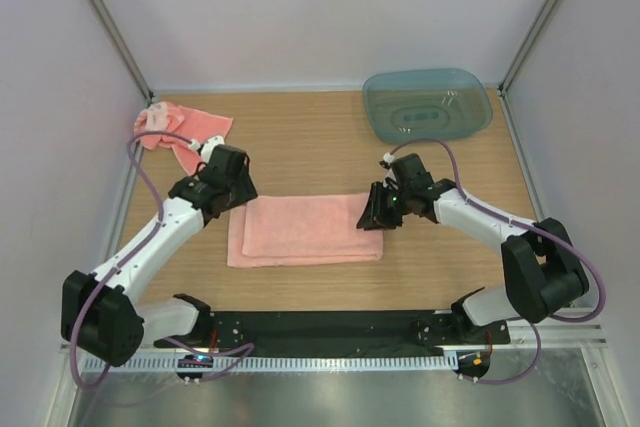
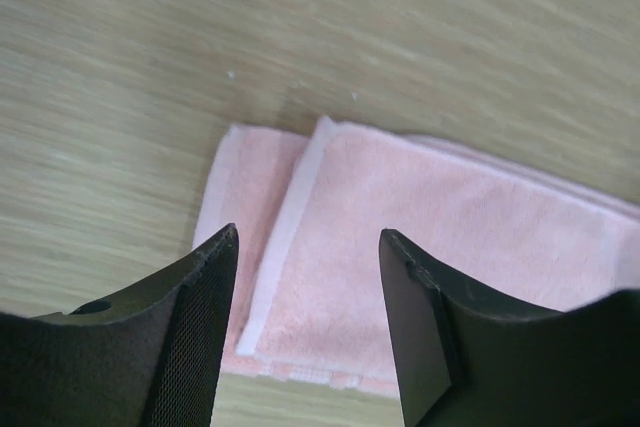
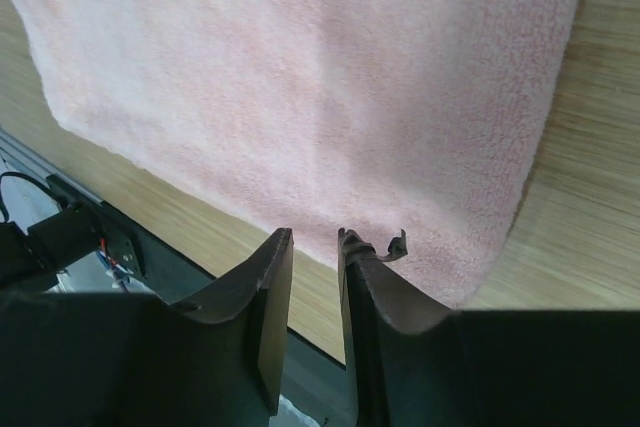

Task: Roll the towels
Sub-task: Fold the towel

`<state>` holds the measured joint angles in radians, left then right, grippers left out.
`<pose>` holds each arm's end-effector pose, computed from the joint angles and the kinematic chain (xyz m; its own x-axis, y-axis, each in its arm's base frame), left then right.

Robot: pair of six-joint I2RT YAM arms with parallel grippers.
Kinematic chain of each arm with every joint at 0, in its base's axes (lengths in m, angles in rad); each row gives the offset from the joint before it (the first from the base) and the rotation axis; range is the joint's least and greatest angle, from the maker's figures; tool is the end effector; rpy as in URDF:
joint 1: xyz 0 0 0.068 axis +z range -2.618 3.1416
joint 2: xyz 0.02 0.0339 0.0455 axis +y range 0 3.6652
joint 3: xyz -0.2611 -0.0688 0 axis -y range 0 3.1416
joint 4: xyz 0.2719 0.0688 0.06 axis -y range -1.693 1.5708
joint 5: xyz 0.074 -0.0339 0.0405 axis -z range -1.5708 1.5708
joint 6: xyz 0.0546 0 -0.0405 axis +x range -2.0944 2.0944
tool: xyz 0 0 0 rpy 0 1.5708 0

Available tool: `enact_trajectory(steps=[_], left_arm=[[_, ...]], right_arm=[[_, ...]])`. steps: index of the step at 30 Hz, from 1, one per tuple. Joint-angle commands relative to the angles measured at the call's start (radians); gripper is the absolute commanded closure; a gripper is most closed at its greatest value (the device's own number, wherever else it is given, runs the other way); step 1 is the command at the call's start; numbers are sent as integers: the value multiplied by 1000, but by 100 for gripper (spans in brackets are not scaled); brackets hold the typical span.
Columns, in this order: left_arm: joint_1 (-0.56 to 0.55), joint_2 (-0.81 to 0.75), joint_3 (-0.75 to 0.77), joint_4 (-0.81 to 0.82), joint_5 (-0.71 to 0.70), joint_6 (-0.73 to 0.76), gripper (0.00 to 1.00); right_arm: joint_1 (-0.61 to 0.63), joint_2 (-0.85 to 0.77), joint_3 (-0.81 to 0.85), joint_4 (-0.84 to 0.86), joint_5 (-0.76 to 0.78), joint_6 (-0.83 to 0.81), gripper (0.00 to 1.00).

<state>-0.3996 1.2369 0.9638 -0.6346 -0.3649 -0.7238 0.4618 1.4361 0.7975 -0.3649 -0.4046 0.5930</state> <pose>0.2742 -0.0946 0.2461 -0.6507 -0.3968 -0.6475 -0.3601 0.9119 -0.1969 0.2641 0.1555 0.1536 -0.9608 0.0956 -0.2601 -0.0748 0.8143 0.5756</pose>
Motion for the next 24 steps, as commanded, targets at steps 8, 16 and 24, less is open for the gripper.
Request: enact_trajectory(steps=[8,16,24], left_arm=[[-150,-31,-285,90,165,-173,45],[-151,27,-381,151,204,-218,48],[-151,62,-404,161,188,-218,51]], right_arm=[[3,33,-69,96,-89,28,79],[3,30,-188,75,44,31,89],[0,-6,-230,32,133,51,92]])
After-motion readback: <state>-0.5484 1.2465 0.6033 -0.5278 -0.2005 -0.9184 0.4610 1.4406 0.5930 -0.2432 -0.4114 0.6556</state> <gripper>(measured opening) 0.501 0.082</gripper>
